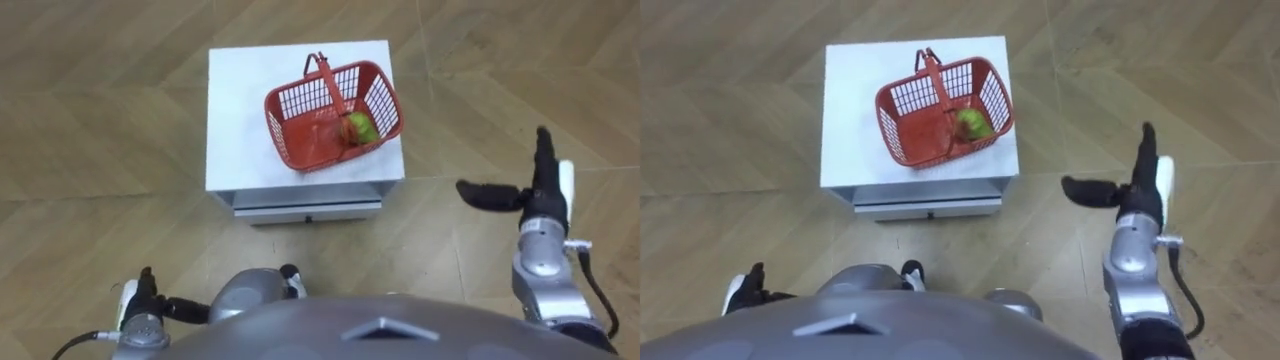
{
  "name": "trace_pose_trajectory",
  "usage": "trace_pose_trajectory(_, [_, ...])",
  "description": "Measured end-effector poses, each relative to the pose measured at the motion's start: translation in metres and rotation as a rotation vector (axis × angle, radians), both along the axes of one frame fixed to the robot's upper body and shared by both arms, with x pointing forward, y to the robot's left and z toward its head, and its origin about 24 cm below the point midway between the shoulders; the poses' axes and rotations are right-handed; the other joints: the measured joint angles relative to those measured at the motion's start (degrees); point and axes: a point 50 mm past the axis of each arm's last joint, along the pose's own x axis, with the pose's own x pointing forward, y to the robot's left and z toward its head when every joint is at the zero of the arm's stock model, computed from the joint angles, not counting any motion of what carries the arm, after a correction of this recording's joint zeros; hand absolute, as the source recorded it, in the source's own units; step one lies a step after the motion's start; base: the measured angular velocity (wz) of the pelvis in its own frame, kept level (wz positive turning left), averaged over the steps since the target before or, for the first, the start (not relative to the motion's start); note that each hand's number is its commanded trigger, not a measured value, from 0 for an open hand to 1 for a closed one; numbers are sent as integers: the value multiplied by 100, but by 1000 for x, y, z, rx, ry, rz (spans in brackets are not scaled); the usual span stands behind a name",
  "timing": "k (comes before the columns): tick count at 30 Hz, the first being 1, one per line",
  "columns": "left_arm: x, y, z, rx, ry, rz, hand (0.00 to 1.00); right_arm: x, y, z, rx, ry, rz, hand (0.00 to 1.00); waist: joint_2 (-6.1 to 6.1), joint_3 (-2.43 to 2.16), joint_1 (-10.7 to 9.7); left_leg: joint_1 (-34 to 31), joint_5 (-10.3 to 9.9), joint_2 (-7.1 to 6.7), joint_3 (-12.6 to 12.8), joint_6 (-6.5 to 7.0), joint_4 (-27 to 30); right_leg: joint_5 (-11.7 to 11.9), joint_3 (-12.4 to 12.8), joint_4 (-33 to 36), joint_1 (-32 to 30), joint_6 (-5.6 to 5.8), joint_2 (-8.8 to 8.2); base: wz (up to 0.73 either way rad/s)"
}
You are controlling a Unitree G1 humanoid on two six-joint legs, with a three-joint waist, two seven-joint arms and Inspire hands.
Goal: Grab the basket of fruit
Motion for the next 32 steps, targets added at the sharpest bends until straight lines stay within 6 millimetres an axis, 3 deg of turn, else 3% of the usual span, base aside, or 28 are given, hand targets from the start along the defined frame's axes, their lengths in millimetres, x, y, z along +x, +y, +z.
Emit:
trace_pose_trajectory(5, [-4, 4, 0, 17, 13, 18, 0, -54, -4, -26, 31, 254, -74, 0, -8, 6, 10, 2, -5, 7, -10, -9, -2, 0, 13, 2, 17, 0, 19, 1])
trace_pose_trajectory(7, [-6, 4, 0, 20, 34, -1, 0, -68, -4, -30, 48, 329, -84, 0, -14, 6, 19, 6, -7, 11, -14, -10, 1, 0, 10, 4, 27, 0, 21, 0])
trace_pose_trajectory(9, [-14, 4, -1, 18, 81, -16, 0, -88, -3, -36, 81, 433, -97, 0, -75, 41, 22, 124, -15, 7, -21, -13, -5, -2, 6, 3, 141, 1, 19, 0])
trace_pose_trajectory(15, [-24, -1, -4, -3, 157, -32, 0, -106, 1, -41, 139, 587, -59, 0, -98, 17, 30, 198, -43, -54, -54, -41, 6, -55, 24, -79, 222, 20, 10, 0])
trace_pose_trajectory(17, [-25, -7, -6, -21, 172, -32, 0, -110, 2, -42, 169, 622, -56, 0, -66, -9, 30, 203, -48, -90, -52, 0, 36, -72, 17, -67, 226, 47, -29, 0])
trace_pose_trajectory(21, [-23, -9, -7, -47, 171, -28, 0, -110, 4, -44, 209, 658, -54, 0, -48, -19, -3, 200, -117, -185, -11, 68, 112, -158, -16, 81, 249, 109, -146, 6])
trace_pose_trajectory(24, [-16, -9, -8, -62, 161, -34, 0, -102, -1, -43, 201, 664, -55, 0, -54, -22, 10, 272, -416, -383, -37, 216, 256, -480, -39, 934, 91, 249, -484, 5])
trace_pose_trajectory(25, [-15, -10, -8, -65, 162, -34, 0, -102, -3, -43, 195, 669, -51, 0, -10, -11, 5, 311, -446, -387, -46, 247, 272, -483, -41, 1296, -2, 251, -543, 12])
trace_pose_trajectory(26, [-15, -8, -8, -62, 168, -33, 0, -97, -3, -43, 185, 664, -36, 0, 39, 26, 2, 432, -485, -412, -65, 301, 274, -396, 42, 2124, -256, 169, -679, 21])
trace_pose_trajectory(27, [-14, -7, -8, -58, 164, -37, 0, -98, -3, -43, 185, 667, -34, 0, 70, 45, 1, 488, -474, -434, -86, 315, 275, -309, 144, 2450, -387, 144, -724, 30])
trace_pose_trajectory(28, [-12, -5, -7, -52, 156, -40, 0, -100, -2, -43, 188, 673, -35, 0, 78, 45, -4, 590, -531, -466, -194, 385, 293, -79, 348, 2961, -604, 124, -750, 35])
trace_pose_trajectory(29, [-7, -3, -6, -47, 143, -46, 0, -103, -2, -43, 193, 680, -41, 0, 136, 46, -20, 700, -580, -470, -367, 406, 315, 130, 510, 3281, -722, 56, -680, 39])
trace_pose_trajectory(30, [-6, -2, -6, -45, 141, -46, 0, -103, -1, -43, 196, 676, -39, 0, 164, 39, -19, 731, -605, -442, -440, 426, 313, 93, 578, 3274, -782, 37, -579, 43])
trace_pose_trajectory(31, [-5, 0, -5, -40, 138, -47, 0, -102, 0, -43, 207, 675, -35, 0, 239, 29, -34, 745, -609, -392, -536, 430, 308, -78, 669, 3095, -915, 11, -351, 59])
trace_pose_trajectory(32, [-3, 1, -5, -36, 139, -47, 0, -105, 1, -44, 220, 684, -36, 0, 251, 47, -118, 768, -613, -359, -679, 444, 303, -223, 708, 2628, -951, -41, -151, 49])
